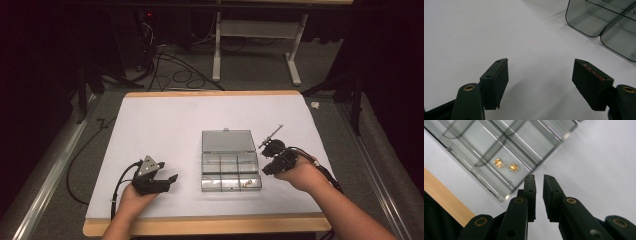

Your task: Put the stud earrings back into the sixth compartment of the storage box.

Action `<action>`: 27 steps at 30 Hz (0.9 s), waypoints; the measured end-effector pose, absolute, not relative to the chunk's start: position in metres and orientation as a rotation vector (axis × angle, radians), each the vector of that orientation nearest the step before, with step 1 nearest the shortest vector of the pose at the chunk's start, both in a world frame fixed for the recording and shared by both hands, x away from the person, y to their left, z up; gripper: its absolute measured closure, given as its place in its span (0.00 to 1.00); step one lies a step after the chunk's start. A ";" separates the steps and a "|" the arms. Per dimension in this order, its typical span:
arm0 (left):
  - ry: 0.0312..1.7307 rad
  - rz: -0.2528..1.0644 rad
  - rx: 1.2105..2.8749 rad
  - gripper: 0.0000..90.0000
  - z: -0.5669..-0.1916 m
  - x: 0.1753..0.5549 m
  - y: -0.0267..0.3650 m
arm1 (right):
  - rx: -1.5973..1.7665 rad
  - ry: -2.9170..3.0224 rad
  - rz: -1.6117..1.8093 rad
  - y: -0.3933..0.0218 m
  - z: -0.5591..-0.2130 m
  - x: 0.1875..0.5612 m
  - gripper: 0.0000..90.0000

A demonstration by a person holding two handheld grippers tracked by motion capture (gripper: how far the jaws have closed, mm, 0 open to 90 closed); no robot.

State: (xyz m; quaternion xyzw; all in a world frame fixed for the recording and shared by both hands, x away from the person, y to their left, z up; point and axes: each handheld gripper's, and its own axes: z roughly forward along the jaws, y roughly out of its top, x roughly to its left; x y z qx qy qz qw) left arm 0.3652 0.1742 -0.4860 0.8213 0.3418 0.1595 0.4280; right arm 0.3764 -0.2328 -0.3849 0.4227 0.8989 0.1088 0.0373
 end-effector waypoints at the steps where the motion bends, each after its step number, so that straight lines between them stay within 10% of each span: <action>1: 0.853 0.399 2.052 0.33 -0.486 0.365 0.174 | 1.303 2.755 0.329 -0.235 -0.385 0.376 0.91; 27: 0.857 0.403 2.044 0.33 -0.486 0.365 0.174 | 1.471 2.486 0.554 -0.304 -0.414 0.352 0.82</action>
